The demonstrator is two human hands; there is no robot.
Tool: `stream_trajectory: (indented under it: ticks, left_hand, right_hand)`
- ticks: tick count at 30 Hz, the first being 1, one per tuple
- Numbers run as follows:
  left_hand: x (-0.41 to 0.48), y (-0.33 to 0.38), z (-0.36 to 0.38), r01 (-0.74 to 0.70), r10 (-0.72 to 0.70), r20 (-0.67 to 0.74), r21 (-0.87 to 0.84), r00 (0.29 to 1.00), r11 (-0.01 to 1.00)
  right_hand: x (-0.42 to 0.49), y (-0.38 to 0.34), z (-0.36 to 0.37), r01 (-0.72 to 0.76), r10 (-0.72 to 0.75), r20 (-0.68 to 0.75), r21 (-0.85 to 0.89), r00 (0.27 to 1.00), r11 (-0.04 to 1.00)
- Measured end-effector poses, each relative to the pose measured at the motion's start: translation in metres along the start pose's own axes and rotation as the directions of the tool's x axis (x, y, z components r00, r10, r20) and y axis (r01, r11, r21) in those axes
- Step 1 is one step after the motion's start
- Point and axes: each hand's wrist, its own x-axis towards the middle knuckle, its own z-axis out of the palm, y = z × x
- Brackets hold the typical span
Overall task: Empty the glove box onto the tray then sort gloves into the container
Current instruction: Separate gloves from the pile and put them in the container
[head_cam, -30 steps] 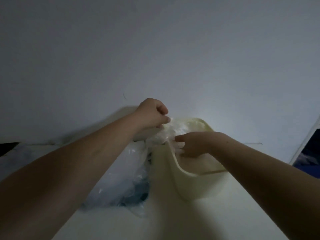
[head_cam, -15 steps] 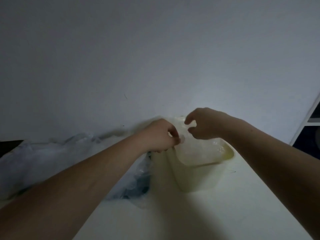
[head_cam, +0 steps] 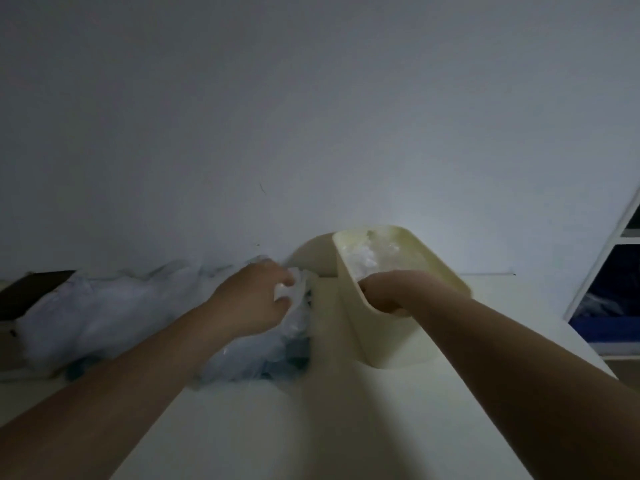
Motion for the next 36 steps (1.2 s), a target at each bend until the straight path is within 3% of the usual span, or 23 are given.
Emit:
stream_trajectory:
  ticks: [3, 8, 10, 13, 15, 17, 19, 21, 24, 26, 28, 31, 34, 36]
  left_hand:
    - [-0.022, -0.033, 0.017, 0.115, -0.144, 0.176, 0.166, 0.974, 0.979]
    - [-0.032, -0.067, 0.030, 0.174, -0.182, 0.169, 0.061, 0.969, 0.983]
    - [-0.033, -0.069, 0.031, 0.159, -0.163, 0.144, 0.044, 0.976, 0.986]
    - [-0.035, -0.071, 0.035, 0.104, -0.107, 0.078, 0.043, 0.991, 0.994]
    - [-0.036, -0.072, 0.038, 0.078, -0.078, 0.017, 0.039, 0.997, 0.996]
    - [-0.040, -0.074, 0.034, 0.054, -0.053, -0.063, 0.008, 0.997, 0.999]
    - [-0.045, -0.071, 0.022, 0.066, -0.082, -0.139, -0.115, 0.987, 0.991]
    - [-0.051, -0.073, 0.006, 0.114, -0.179, -0.206, -0.295, 0.962, 0.949]
    - [-0.058, -0.076, -0.018, 0.116, -0.292, -0.232, -0.566, 0.928, 0.816]
    - [-0.065, -0.076, -0.034, 0.120, -0.296, -0.120, -0.724, 0.948, 0.679]
    - [-0.069, -0.079, -0.043, 0.122, -0.261, -0.022, -0.844, 0.965, 0.522]
    - [-0.067, -0.087, -0.042, 0.123, -0.194, 0.062, -0.940, 0.979, 0.319]
    - [-0.066, -0.086, -0.042, 0.140, -0.141, 0.133, -0.989, 0.981, 0.045]
    - [-0.067, -0.085, -0.041, 0.126, -0.133, 0.129, -0.991, 0.983, -0.036]
  right_hand:
    - [0.012, -0.013, 0.002, -0.033, 0.036, -0.040, 0.070, 0.999, 0.997]
    - [-0.003, -0.042, -0.016, -0.038, 0.056, -0.198, 0.097, 0.979, 0.995]
    - [-0.027, -0.046, -0.034, -0.059, 0.063, -0.334, 0.024, 0.941, 0.998]
    - [-0.060, -0.059, -0.056, -0.108, 0.064, -0.580, -0.041, 0.812, 0.993]
    - [-0.071, -0.077, -0.062, -0.019, 0.009, -0.682, -0.008, 0.731, 1.000]
    - [-0.073, -0.099, -0.058, 0.207, -0.077, -0.709, 0.099, 0.701, 0.973]
    - [-0.071, -0.115, -0.046, 0.442, -0.151, -0.668, 0.290, 0.729, 0.849]
    - [-0.063, -0.129, -0.028, 0.532, -0.231, -0.570, 0.444, 0.789, 0.721]
    - [-0.048, -0.133, -0.004, 0.532, -0.288, -0.479, 0.517, 0.829, 0.671]
    - [-0.042, -0.134, 0.004, 0.542, -0.275, -0.491, 0.564, 0.827, 0.623]
    - [-0.038, -0.137, 0.006, 0.564, -0.264, -0.506, 0.649, 0.821, 0.510]
    - [-0.034, -0.141, 0.009, 0.582, -0.306, -0.498, 0.732, 0.812, 0.355]
    - [-0.029, -0.147, 0.012, 0.516, -0.294, -0.447, 0.826, 0.845, 0.227]
    - [-0.022, -0.151, 0.014, 0.403, -0.315, -0.342, 0.903, 0.885, 0.151]
